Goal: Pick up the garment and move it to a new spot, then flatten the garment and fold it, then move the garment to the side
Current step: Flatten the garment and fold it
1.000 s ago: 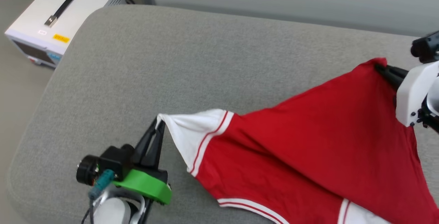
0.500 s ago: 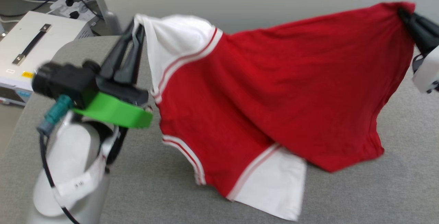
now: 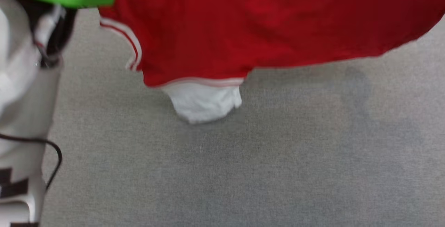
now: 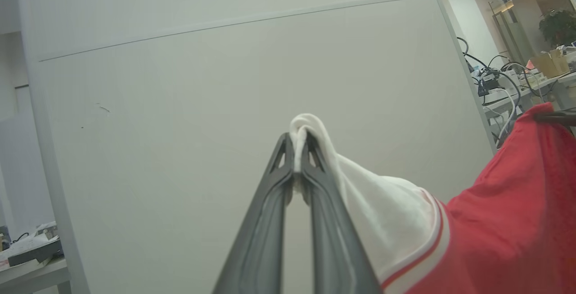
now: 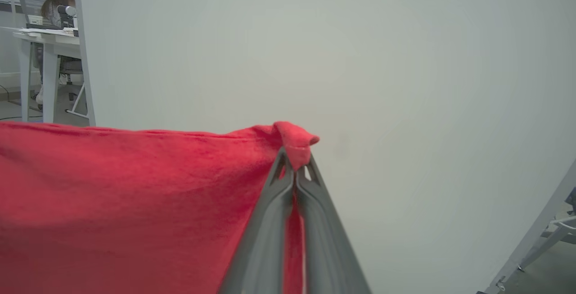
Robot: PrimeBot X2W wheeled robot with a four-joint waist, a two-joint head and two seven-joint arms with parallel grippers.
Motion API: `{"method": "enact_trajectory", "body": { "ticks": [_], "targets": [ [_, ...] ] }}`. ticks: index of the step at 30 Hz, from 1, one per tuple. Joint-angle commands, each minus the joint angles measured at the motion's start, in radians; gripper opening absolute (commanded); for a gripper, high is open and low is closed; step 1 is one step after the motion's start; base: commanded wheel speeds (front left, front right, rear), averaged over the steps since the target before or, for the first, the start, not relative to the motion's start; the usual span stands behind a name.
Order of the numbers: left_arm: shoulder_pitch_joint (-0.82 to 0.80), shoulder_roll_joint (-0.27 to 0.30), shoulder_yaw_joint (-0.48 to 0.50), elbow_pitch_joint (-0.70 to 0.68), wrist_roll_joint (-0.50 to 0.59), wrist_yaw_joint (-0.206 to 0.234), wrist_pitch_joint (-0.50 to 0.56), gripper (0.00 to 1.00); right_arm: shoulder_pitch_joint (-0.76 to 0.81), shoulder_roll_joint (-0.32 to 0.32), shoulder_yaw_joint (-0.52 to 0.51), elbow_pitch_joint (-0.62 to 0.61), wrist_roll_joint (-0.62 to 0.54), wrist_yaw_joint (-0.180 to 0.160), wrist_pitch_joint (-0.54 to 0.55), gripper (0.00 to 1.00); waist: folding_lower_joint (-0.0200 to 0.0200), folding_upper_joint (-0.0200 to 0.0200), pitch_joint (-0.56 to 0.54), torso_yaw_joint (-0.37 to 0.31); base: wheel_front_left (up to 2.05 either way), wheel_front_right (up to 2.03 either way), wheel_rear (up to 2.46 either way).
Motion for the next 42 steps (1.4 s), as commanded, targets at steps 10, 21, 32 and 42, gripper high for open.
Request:
{"method": "enact_trajectory", "body": {
  "ticks": [10,21,32,42],
  "targets": [
    [-0.453,0.031,-0.093,0.203,-0.073,-0.006,-0.009,0.00,-0.384,0.052,-0.009,0.140,-0.111,0.000,0.002,0.00,0.0000,0.0000,0.328,-0.017,0.00,0.00,0.00],
    [-0.828,0.027,-0.160,0.479,-0.085,-0.006,-0.117,0.00,-0.755,0.113,0.058,0.394,-0.225,0.000,-0.123,0.00,0.0000,0.0000,0.449,-0.046,0.00,0.00,0.00],
    [-0.887,0.040,-0.240,0.648,-0.153,-0.006,-0.204,0.00,-0.860,0.160,0.117,0.610,-0.228,0.000,-0.244,0.00,0.0000,0.0000,0.475,-0.041,0.00,0.00,0.00],
    [-0.610,0.087,-0.257,0.599,-0.190,-0.006,-0.219,0.00,-0.649,0.166,0.244,0.669,-0.148,0.000,-0.316,0.00,0.0000,0.0000,0.441,-0.032,0.00,0.00,0.00]
  ]
}}
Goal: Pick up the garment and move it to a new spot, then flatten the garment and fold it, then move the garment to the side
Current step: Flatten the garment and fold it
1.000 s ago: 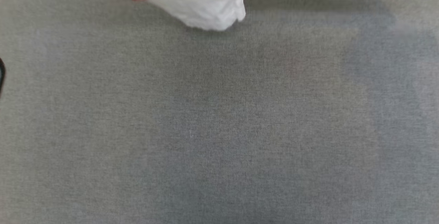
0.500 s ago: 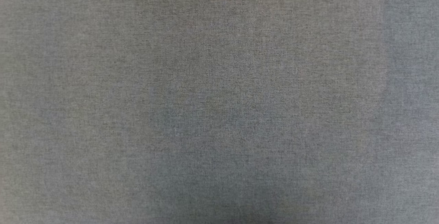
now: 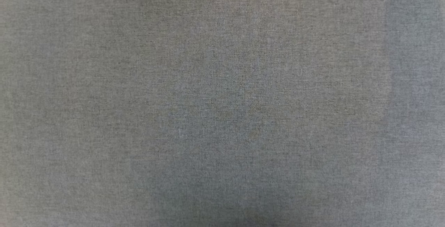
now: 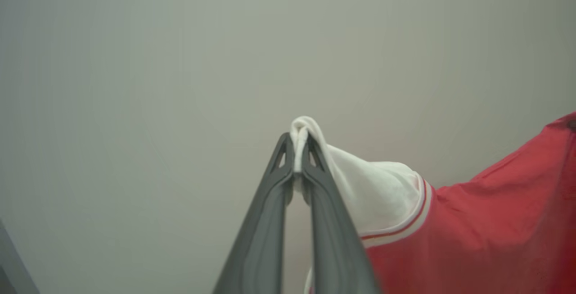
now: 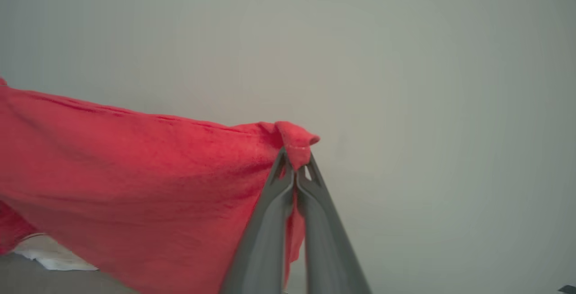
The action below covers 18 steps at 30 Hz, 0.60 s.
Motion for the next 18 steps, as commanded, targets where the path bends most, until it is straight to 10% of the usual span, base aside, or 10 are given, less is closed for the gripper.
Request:
{"method": "enact_trajectory", "body": {
  "ticks": [1,18],
  "targets": [
    [0.067,0.013,0.013,-0.024,0.003,-0.003,-0.005,0.00,0.045,-0.004,0.020,-0.010,0.020,-0.001,-0.013,0.00,-0.0002,0.0000,-0.018,0.002,0.00,0.00,0.00],
    [0.867,0.030,0.138,-0.288,0.066,0.012,-0.006,0.00,0.604,-0.120,0.250,-0.179,0.228,-0.001,-0.032,0.00,-0.0002,0.0000,-0.264,0.002,0.00,0.00,0.00]
  ]
}}
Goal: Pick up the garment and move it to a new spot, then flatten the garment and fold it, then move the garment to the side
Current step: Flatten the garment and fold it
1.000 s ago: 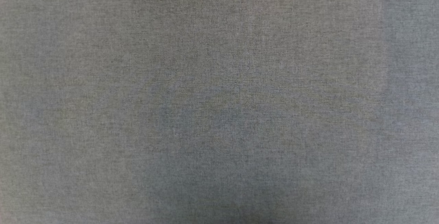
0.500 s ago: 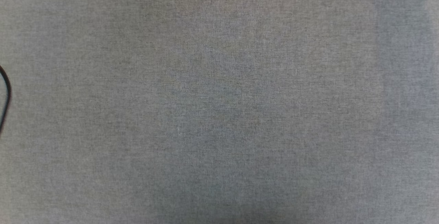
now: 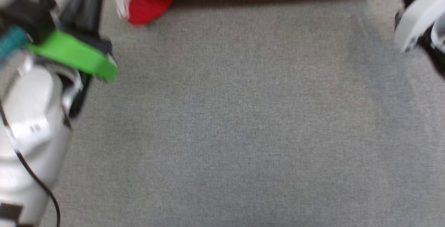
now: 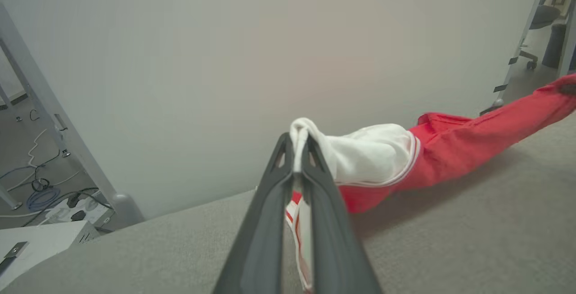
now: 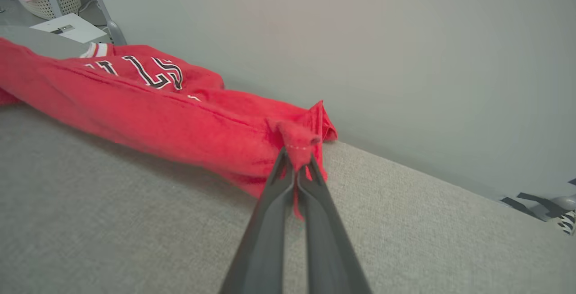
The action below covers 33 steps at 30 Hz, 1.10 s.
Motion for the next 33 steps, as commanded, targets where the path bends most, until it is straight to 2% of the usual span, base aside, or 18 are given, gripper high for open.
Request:
{"method": "enact_trajectory", "body": {
  "ticks": [1,9,16,26,33],
  "targets": [
    [0.059,-0.002,0.001,-0.011,-0.001,0.003,-0.006,0.00,0.043,-0.007,0.009,-0.011,0.015,-0.001,-0.002,0.00,0.0001,-0.0001,-0.085,0.000,0.00,0.00,0.00],
    [0.387,-0.021,-0.039,-0.043,-0.033,0.018,-0.004,0.00,0.305,-0.033,0.057,-0.060,0.064,-0.001,-0.002,0.00,0.0001,-0.0001,-0.223,-0.001,0.00,0.00,0.00],
    [0.591,-0.002,-0.085,-0.058,-0.090,0.012,0.035,0.00,0.489,-0.071,0.060,-0.086,0.106,-0.001,0.018,0.00,0.0001,-0.0001,-0.324,0.008,0.00,0.00,0.00],
    [0.814,0.009,-0.132,-0.063,-0.148,0.028,0.066,0.00,0.744,-0.108,0.035,-0.146,0.124,-0.001,0.030,0.00,0.0001,-0.0001,-0.425,0.017,0.00,0.00,0.00],
    [0.946,0.008,-0.161,-0.080,-0.174,0.052,0.077,0.00,0.905,-0.112,-0.030,-0.198,0.121,-0.001,0.040,0.00,0.0001,-0.0001,-0.457,0.017,0.00,0.00,0.00]
  ]
}}
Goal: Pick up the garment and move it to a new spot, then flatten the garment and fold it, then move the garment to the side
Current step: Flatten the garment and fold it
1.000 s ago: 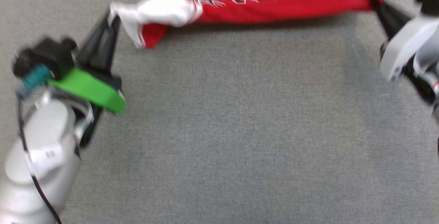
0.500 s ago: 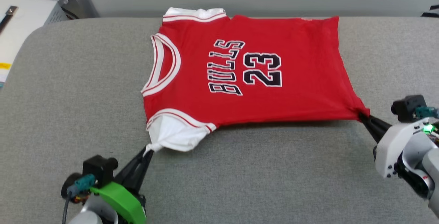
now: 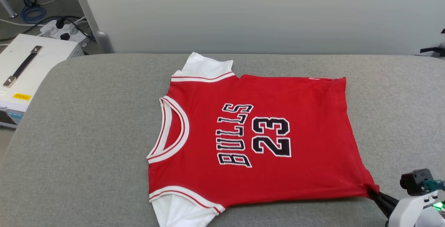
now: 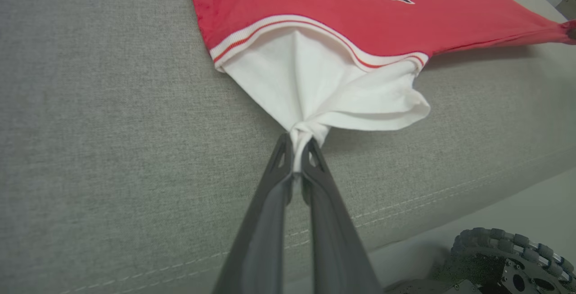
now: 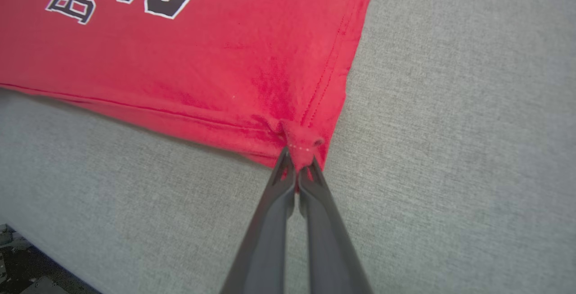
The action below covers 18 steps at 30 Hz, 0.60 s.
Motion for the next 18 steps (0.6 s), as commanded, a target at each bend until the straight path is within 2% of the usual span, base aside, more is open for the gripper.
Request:
{"method": "enact_trajectory", "body": {
  "ticks": [1,10,18],
  "targets": [
    [0.029,0.004,0.000,-0.008,-0.009,0.013,0.003,0.00,0.038,-0.009,-0.019,-0.011,-0.001,-0.001,0.006,0.00,0.0002,0.0000,-0.013,0.004,0.00,0.00,0.00],
    [0.048,0.015,-0.001,-0.035,-0.009,0.034,0.009,0.00,0.173,0.009,-0.121,-0.080,-0.020,-0.001,0.034,0.00,0.0002,0.0000,-0.020,0.010,0.00,0.00,0.00],
    [-0.077,0.036,0.001,-0.037,0.046,0.017,0.006,0.00,0.178,0.067,-0.211,-0.136,-0.052,-0.001,0.055,0.00,0.0002,0.0000,-0.017,0.008,0.00,0.00,0.00]
  ]
}}
